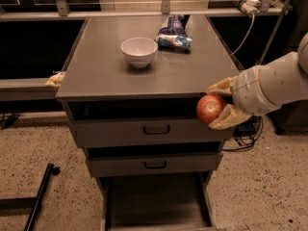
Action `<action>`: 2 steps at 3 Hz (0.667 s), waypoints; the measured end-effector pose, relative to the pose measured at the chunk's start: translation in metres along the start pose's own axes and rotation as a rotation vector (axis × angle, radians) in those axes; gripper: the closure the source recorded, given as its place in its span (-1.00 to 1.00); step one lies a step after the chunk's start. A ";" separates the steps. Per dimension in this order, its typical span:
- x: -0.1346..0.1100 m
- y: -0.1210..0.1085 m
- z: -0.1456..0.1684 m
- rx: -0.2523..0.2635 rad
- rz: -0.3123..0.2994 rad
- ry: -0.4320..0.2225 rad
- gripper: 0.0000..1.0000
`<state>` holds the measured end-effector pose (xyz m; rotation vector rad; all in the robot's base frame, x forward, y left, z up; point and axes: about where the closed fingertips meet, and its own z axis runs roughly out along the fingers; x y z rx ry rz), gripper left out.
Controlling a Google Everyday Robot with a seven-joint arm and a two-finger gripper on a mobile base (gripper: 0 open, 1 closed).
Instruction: Pick apple from bottom drawer and place on counter
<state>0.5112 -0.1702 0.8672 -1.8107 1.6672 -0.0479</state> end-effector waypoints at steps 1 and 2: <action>0.000 0.001 0.001 -0.002 0.000 0.000 1.00; -0.001 -0.009 0.006 0.022 -0.019 -0.004 1.00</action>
Offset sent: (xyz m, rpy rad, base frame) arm 0.0443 0.0082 0.0072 -0.0013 -0.1306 0.0248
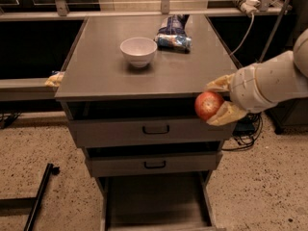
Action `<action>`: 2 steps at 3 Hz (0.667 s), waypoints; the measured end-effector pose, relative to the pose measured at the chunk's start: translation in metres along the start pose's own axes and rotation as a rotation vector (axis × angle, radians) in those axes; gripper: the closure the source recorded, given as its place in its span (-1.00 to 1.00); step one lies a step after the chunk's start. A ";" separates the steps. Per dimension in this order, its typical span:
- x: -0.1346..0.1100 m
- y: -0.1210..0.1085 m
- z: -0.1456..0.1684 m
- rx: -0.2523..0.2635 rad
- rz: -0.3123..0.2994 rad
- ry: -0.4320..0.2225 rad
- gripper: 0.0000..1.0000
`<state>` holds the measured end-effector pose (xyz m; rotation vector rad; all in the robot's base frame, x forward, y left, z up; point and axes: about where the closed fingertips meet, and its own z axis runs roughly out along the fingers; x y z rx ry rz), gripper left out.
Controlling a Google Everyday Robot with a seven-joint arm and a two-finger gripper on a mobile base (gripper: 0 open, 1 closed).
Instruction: Pick apple from bottom drawer and place on counter
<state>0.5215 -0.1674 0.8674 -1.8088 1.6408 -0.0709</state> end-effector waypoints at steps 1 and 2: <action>-0.001 -0.044 0.019 0.044 -0.077 0.002 1.00; -0.012 -0.101 0.037 0.069 -0.169 0.015 1.00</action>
Offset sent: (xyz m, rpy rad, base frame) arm 0.1741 0.0494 0.0648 -0.1405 -0.2290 0.1695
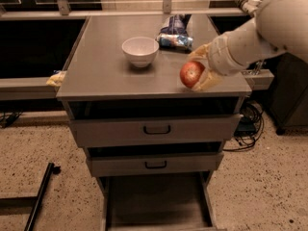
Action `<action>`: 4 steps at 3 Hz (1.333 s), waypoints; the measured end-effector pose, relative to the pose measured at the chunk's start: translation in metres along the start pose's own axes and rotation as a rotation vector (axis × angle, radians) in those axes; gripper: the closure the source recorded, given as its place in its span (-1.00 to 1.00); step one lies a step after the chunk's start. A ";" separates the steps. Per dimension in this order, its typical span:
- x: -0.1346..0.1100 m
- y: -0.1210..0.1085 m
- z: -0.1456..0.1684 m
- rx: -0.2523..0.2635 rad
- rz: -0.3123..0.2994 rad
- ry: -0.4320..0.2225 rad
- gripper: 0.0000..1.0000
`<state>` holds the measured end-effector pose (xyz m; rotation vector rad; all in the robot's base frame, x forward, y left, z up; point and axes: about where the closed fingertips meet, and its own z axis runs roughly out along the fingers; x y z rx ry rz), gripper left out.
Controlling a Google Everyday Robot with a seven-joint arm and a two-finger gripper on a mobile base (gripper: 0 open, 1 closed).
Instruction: Pick apple from bottom drawer and place on counter
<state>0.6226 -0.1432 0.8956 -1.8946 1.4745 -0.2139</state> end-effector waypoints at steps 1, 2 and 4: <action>-0.007 -0.052 0.022 0.010 -0.071 0.000 1.00; -0.004 -0.087 0.044 0.034 -0.093 -0.033 1.00; 0.012 -0.109 0.074 0.063 0.016 -0.109 1.00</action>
Offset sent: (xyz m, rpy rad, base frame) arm 0.1365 0.0393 0.0338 0.0148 -0.1071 0.1087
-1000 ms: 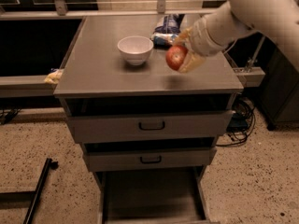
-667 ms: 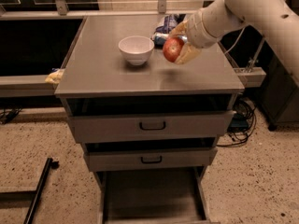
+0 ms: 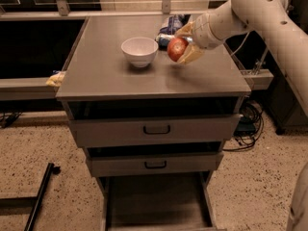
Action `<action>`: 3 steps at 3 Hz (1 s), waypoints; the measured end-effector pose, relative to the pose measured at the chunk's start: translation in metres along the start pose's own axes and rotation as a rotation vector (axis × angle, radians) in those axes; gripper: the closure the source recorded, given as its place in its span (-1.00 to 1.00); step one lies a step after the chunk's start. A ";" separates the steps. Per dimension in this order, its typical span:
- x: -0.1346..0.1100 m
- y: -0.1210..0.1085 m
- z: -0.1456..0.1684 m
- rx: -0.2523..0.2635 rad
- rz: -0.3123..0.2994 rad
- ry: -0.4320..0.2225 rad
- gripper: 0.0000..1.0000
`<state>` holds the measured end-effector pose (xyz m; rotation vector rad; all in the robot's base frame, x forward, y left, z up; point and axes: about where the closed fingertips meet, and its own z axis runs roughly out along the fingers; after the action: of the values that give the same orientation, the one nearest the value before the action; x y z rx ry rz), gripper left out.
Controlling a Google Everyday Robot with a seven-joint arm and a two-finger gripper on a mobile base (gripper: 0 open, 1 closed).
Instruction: Pick apple from bottom drawer and place on counter
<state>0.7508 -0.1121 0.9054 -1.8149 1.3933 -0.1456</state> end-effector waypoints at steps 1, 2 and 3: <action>0.000 -0.001 0.000 0.001 0.003 -0.001 0.62; 0.000 -0.001 0.000 0.001 0.003 -0.001 0.15; 0.000 -0.001 0.000 0.001 0.003 -0.001 -0.31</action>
Offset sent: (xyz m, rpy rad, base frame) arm 0.0007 -0.0001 0.0001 0.0034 0.0008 -0.0019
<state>0.7515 -0.1121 0.9054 -1.8112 1.3950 -0.1433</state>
